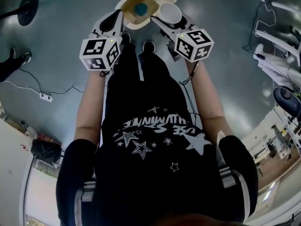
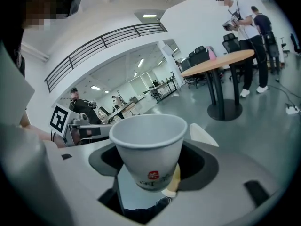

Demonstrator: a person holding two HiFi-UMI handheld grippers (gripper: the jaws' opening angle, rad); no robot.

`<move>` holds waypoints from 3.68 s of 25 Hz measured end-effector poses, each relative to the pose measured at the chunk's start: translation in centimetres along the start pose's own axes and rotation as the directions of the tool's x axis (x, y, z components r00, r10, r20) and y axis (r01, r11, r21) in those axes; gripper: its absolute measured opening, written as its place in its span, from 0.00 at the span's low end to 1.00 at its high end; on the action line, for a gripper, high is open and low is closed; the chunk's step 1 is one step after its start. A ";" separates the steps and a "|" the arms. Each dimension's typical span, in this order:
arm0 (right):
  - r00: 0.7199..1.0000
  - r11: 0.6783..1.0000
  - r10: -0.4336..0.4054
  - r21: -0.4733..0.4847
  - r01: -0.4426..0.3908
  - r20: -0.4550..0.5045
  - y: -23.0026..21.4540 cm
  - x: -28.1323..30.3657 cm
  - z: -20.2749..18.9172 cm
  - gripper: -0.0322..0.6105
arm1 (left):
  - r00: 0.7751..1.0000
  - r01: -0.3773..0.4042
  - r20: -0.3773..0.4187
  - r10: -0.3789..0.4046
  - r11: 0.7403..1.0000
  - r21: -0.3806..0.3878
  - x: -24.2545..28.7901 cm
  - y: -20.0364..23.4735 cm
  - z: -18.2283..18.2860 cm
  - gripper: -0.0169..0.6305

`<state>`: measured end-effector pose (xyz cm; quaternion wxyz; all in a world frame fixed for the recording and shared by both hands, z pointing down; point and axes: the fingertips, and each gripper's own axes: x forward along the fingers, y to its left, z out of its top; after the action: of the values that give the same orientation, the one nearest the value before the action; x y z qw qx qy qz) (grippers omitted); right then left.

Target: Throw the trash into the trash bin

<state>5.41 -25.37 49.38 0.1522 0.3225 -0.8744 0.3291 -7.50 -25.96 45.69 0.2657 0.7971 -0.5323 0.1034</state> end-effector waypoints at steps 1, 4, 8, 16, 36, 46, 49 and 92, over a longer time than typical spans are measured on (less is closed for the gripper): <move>1.000 1.000 -0.008 0.004 0.008 -0.002 0.0 0.6 -0.2 0.55 | 1.000 0.005 -0.001 -0.005 1.000 -0.001 0.5 0.5 -0.1 0.04; 1.000 0.999 -0.030 0.013 0.030 -0.011 -0.2 2.6 -1.0 0.55 | 1.000 0.024 -0.006 -0.024 1.000 0.000 1.9 2.1 -0.7 0.04; 0.998 0.997 -0.061 0.048 0.062 -0.018 -0.4 5.0 -2.5 0.55 | 0.998 0.057 -0.036 -0.057 0.998 -0.001 3.1 3.9 -2.4 0.04; 0.992 0.982 -0.125 0.139 0.125 -0.007 -3.2 8.7 -4.4 0.55 | 0.987 0.115 -0.111 -0.114 0.993 0.003 6.4 6.4 -5.8 0.04; 0.982 0.948 -0.155 0.262 0.178 -0.108 -8.3 16.0 -13.2 0.55 | 0.944 0.155 -0.289 -0.162 0.987 -0.047 12.8 10.3 -16.0 0.04; 0.969 0.944 -0.156 0.259 0.203 -0.190 -10.6 19.3 -16.5 0.55 | 0.920 0.152 -0.355 -0.165 0.986 -0.064 15.8 11.4 -20.0 0.04; 0.963 0.948 -0.155 0.241 0.208 -0.222 -11.0 19.9 -17.8 0.55 | 0.913 0.150 -0.375 -0.163 0.987 -0.065 16.1 11.8 -21.1 0.04; 0.990 0.975 -0.116 0.183 0.130 -0.085 -5.0 11.2 -6.2 0.55 | 0.962 0.127 -0.238 -0.131 0.991 -0.031 8.7 4.1 -11.3 0.04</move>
<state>0.73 -29.22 61.66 0.1732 0.3767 -0.8116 0.4117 -6.31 -28.02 60.35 0.3406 0.8095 -0.4441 0.1773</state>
